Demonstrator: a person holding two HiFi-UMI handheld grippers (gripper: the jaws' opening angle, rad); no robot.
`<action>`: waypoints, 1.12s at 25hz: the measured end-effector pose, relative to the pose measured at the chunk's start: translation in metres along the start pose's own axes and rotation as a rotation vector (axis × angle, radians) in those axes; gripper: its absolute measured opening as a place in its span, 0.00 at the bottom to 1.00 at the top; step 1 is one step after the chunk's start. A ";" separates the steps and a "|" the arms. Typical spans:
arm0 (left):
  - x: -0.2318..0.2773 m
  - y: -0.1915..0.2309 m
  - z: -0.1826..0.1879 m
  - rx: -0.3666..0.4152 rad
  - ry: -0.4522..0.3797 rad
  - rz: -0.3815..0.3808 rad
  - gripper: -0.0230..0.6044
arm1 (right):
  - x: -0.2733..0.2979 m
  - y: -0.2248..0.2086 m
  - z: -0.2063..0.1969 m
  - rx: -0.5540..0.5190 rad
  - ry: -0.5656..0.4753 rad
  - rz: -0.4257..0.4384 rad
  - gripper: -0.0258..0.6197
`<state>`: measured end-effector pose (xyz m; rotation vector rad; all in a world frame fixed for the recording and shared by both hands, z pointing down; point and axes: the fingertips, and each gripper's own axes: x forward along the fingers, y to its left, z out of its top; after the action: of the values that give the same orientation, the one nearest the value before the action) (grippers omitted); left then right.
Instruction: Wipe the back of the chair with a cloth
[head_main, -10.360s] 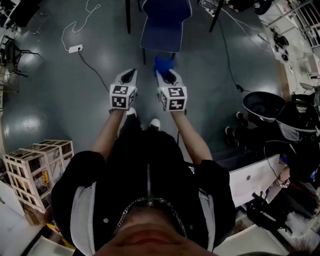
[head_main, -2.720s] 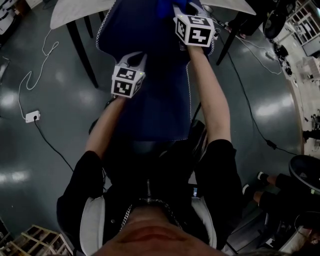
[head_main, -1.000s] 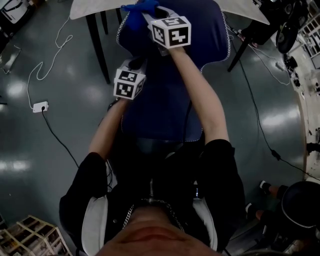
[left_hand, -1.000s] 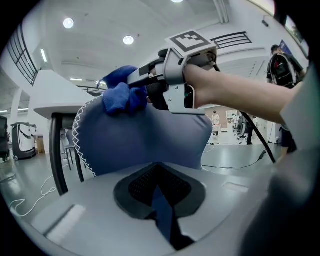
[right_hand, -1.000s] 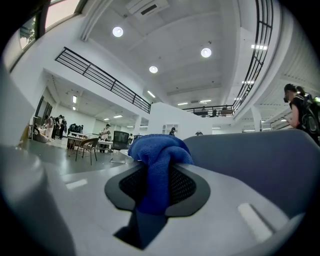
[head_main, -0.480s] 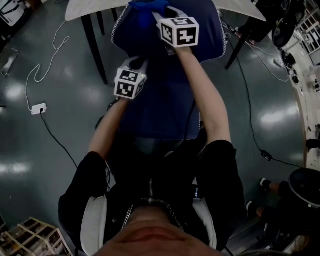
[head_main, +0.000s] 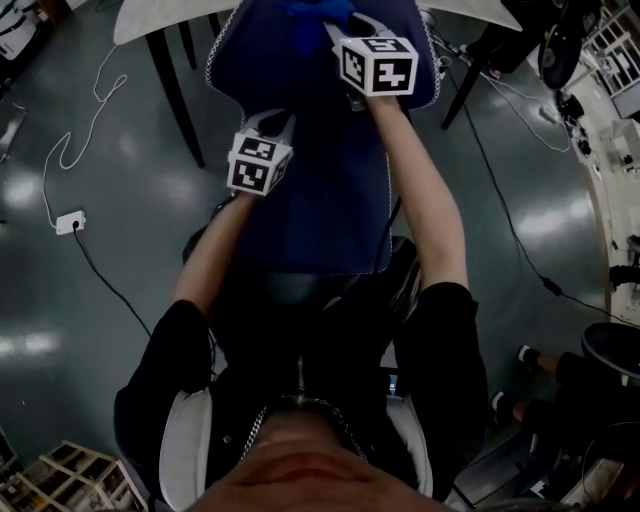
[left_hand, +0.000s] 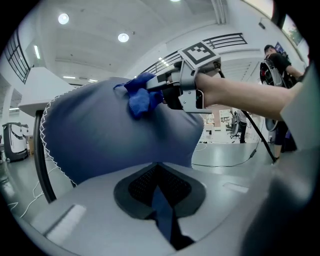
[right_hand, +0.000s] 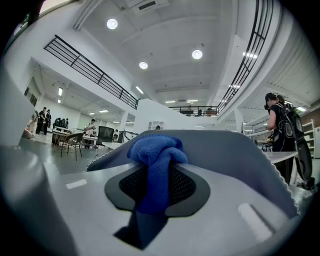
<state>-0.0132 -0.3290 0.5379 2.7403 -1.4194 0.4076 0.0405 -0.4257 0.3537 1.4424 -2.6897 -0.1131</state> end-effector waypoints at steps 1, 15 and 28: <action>0.001 -0.003 0.001 -0.001 0.000 -0.004 0.05 | -0.003 -0.006 0.000 0.003 0.000 -0.008 0.19; 0.016 -0.027 -0.002 0.003 0.001 -0.057 0.05 | -0.048 -0.069 -0.017 0.017 0.039 -0.142 0.19; 0.026 -0.049 0.006 0.025 -0.005 -0.108 0.05 | -0.094 -0.110 -0.021 0.007 0.072 -0.317 0.19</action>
<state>0.0420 -0.3215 0.5430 2.8229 -1.2688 0.4165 0.1857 -0.4083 0.3593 1.8269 -2.3880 -0.0702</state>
